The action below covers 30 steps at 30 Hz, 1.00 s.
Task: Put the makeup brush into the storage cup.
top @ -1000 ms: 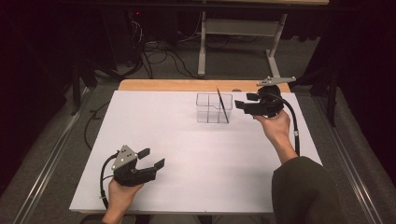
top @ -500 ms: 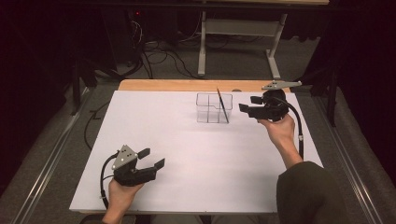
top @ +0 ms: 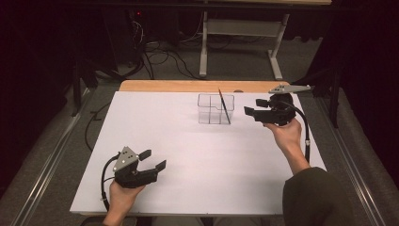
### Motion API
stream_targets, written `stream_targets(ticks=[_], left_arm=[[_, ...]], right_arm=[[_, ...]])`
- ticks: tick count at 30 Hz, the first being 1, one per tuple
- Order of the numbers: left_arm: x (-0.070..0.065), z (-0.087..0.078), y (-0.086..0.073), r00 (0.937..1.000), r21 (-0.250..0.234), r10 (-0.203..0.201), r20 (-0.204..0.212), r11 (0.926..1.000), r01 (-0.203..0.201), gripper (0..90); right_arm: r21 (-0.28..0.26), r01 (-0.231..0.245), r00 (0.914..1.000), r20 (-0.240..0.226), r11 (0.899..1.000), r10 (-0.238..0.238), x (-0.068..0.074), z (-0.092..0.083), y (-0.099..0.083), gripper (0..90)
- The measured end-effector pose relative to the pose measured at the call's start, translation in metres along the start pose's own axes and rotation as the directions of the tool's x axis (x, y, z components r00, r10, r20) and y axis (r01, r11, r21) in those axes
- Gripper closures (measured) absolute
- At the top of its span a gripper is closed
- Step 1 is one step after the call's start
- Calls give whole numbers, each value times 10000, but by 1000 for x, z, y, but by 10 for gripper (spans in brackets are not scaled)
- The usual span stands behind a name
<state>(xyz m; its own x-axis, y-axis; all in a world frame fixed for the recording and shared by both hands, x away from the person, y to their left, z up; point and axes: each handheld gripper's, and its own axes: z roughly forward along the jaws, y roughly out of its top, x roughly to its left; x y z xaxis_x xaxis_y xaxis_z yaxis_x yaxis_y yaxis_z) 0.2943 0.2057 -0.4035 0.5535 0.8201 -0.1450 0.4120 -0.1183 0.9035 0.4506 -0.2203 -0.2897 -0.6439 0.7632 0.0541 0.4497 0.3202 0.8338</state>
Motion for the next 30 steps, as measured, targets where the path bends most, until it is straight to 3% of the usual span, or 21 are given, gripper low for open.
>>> stream_targets(ticks=[20, 30], left_arm=[[-1, 0, 0, 10000, 30, 31, 11, 10000, -31, 294], [0, 0, 0, 10000, 55, 53, 17, 10000, -53, 294]], right_arm=[[-292, -315, 9995, 8, 9991, 315, -2, -16, -11, 410], [-375, -243, 9997, 49, 9990, 245, -1, -24, -15, 410]])
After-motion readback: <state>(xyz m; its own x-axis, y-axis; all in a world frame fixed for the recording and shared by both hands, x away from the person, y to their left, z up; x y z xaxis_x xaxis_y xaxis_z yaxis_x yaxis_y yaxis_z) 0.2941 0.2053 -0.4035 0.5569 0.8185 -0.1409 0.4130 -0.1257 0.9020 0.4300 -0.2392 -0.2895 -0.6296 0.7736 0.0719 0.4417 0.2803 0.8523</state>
